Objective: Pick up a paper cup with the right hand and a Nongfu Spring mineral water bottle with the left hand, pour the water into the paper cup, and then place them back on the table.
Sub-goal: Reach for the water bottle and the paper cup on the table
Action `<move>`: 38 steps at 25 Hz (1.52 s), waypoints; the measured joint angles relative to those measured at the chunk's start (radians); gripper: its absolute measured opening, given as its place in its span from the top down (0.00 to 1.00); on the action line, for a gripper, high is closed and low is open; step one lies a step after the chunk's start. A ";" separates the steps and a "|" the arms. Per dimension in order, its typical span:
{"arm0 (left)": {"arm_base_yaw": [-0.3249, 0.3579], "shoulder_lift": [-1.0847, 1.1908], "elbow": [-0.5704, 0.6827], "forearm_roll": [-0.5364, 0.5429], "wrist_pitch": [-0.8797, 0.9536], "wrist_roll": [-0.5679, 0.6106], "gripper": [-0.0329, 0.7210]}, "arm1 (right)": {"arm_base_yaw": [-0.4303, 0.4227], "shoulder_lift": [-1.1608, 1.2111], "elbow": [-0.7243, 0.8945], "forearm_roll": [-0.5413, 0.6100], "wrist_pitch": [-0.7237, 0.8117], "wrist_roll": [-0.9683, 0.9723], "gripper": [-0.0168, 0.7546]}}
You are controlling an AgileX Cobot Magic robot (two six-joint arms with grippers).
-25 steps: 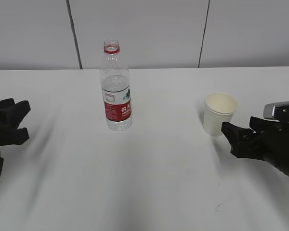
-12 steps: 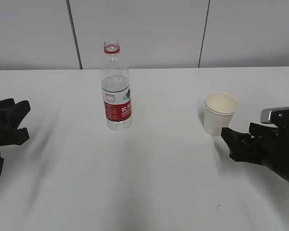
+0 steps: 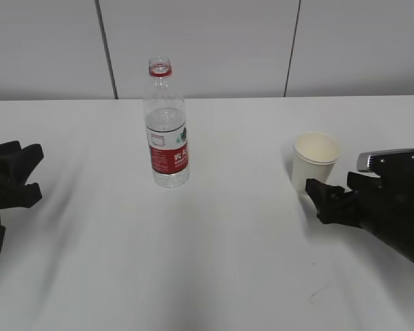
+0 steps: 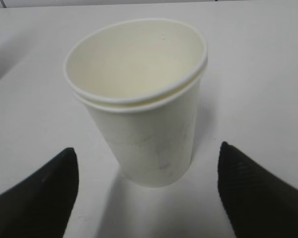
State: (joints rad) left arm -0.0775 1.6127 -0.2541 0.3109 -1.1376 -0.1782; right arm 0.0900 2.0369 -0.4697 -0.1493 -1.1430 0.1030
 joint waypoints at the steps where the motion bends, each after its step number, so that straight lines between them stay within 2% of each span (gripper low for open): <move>1: 0.000 0.000 0.000 0.000 0.000 0.000 0.64 | 0.000 0.015 -0.016 0.000 0.000 0.000 0.13; 19: 0.000 0.000 0.000 0.000 0.000 0.001 0.64 | 0.000 0.193 -0.266 -0.006 -0.002 0.000 0.12; 31: 0.000 0.000 0.000 0.001 0.000 0.001 0.64 | 0.000 0.219 -0.308 -0.019 -0.002 0.000 0.13; 34: 0.000 0.000 0.000 0.007 0.000 0.001 0.64 | 0.000 0.219 -0.310 -0.021 -0.002 0.000 0.15; 38: 0.000 0.000 0.000 0.042 0.000 0.001 0.60 | 0.000 0.219 -0.310 -0.024 -0.002 0.000 0.24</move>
State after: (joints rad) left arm -0.0775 1.6127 -0.2541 0.3529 -1.1376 -0.1772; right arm 0.0900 2.2562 -0.7797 -0.1730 -1.1447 0.1030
